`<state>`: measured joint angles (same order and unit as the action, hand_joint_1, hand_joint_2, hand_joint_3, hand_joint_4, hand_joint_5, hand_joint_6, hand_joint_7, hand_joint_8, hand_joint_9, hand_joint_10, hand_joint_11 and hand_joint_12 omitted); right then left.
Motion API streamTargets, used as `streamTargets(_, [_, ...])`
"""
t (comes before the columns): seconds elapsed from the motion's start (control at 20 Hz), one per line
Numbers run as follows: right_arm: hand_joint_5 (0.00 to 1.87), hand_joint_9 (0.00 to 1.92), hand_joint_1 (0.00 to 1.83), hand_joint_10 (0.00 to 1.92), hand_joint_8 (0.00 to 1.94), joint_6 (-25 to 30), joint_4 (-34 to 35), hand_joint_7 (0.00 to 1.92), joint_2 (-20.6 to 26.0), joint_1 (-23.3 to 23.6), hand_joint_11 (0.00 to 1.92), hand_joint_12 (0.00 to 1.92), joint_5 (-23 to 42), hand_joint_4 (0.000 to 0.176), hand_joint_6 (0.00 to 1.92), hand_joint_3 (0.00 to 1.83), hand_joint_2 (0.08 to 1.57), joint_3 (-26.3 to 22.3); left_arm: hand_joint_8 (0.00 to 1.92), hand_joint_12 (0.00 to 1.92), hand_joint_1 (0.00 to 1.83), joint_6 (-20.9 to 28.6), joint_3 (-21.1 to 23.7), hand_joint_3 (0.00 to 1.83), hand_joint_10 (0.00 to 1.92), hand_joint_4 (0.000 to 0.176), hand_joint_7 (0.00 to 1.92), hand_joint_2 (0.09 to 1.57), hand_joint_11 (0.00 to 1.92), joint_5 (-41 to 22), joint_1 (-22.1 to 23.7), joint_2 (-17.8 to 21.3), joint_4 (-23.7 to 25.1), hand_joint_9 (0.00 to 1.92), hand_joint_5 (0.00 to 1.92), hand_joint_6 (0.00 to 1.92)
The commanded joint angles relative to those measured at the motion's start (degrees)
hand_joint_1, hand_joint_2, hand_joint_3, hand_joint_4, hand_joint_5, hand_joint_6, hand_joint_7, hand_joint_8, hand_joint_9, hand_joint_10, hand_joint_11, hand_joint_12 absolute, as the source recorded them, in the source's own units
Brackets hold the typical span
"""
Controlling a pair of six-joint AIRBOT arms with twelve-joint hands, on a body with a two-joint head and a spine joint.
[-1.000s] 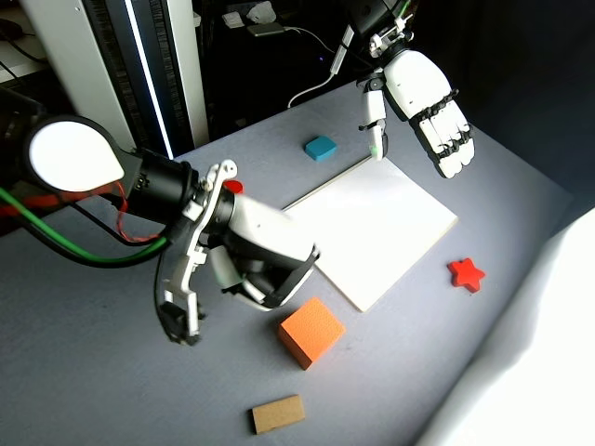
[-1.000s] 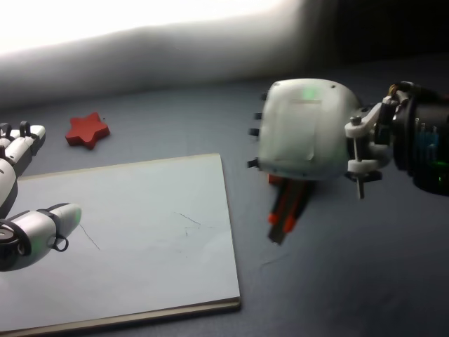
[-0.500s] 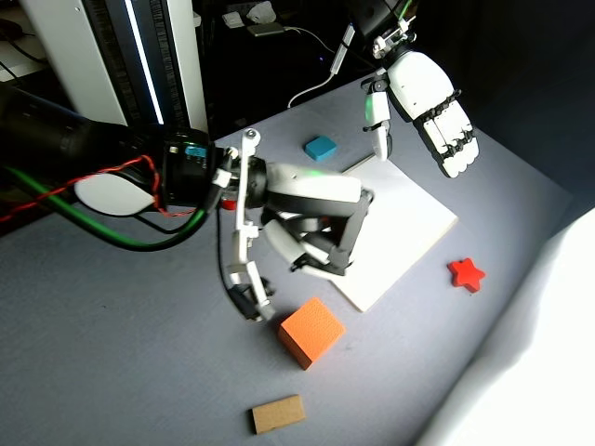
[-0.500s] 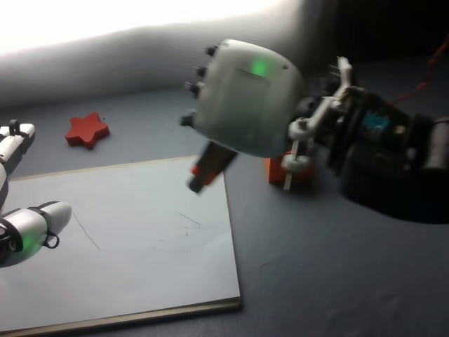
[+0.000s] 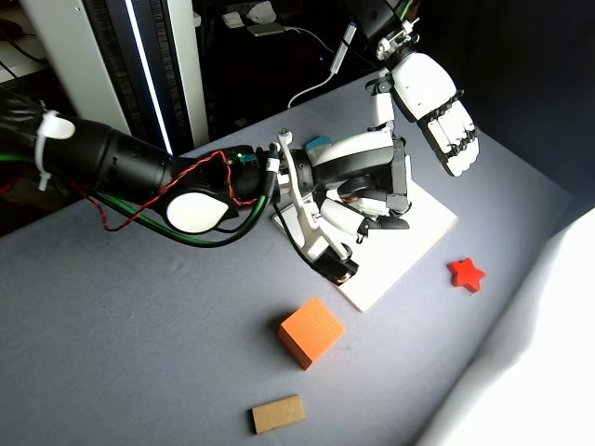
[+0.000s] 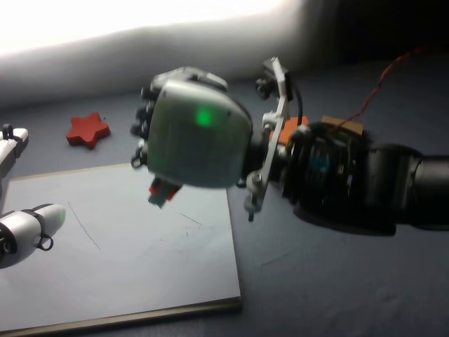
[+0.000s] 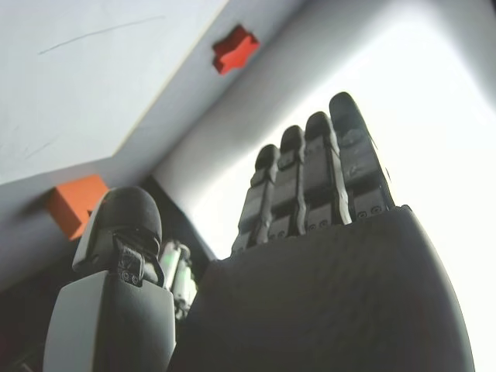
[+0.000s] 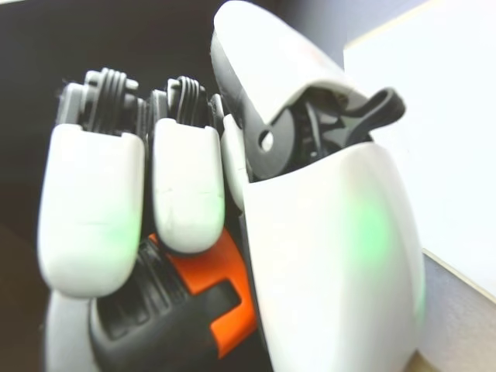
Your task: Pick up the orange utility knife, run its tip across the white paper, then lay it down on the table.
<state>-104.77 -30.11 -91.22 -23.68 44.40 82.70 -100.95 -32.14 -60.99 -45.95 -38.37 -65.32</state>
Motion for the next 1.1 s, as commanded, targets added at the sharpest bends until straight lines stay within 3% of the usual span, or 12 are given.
streamTargets(0.0, [1.42,1.74,1.52,1.92,1.94,-0.45,0.38,1.65,-0.14,0.17,1.81,1.92,7.91,0.176,1.92,0.59,1.00,0.18,0.00,0.17,0.19,0.09,-0.45,0.00,0.00,0.000,0.08,1.32,0.00,-5.72,0.20,0.33,2.90,0.04,0.02,0.01])
streamTargets(0.55, [1.39,1.74,1.52,1.92,1.94,0.04,-3.15,1.65,-6.65,-1.02,1.81,1.92,9.02,0.176,1.92,0.60,1.01,7.72,0.00,0.22,0.19,0.09,-0.72,0.00,0.00,0.000,0.07,1.31,0.00,-5.80,0.16,0.31,2.90,0.04,0.01,0.00])
streamTargets(1.05, [1.38,1.73,1.49,1.92,1.94,0.24,-5.13,1.62,-7.60,-3.52,1.80,1.92,7.92,0.176,1.92,0.59,1.00,7.97,0.00,0.11,0.17,0.09,-0.72,0.00,0.00,0.000,0.04,1.33,0.00,-5.80,0.16,0.22,2.90,0.02,0.00,0.00])
